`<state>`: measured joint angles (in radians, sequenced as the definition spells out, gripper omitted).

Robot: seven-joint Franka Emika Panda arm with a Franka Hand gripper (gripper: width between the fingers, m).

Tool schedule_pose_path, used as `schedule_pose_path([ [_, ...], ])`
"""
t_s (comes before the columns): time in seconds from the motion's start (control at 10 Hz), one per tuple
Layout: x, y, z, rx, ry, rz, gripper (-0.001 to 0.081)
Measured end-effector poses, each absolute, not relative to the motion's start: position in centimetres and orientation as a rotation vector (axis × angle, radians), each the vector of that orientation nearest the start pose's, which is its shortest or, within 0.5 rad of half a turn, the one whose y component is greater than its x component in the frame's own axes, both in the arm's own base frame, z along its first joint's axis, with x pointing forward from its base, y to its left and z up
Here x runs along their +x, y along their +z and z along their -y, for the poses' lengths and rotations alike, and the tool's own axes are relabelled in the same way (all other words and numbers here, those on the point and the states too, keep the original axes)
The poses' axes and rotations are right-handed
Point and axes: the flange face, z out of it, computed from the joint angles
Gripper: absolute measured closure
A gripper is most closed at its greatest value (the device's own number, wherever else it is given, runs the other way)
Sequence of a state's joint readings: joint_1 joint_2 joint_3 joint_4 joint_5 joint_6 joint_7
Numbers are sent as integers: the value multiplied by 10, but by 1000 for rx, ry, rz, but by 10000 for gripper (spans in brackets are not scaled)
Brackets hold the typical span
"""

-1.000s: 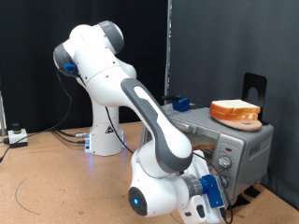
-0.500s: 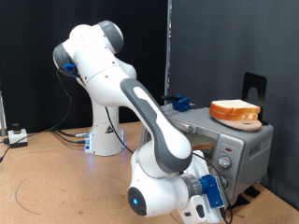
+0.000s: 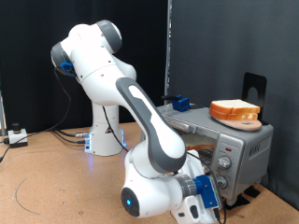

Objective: Make a piece of toast with the oven

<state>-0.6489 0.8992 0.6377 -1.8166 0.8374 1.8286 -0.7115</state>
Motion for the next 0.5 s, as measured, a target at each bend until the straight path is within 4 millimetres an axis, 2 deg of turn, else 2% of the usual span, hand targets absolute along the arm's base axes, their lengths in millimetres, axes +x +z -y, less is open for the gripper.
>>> schedule_pose_path([
  [0.2, 583, 151, -15, -1761, 326, -2, 57],
  [0.5, 588, 175, 27, -1842, 326, -103, 16],
])
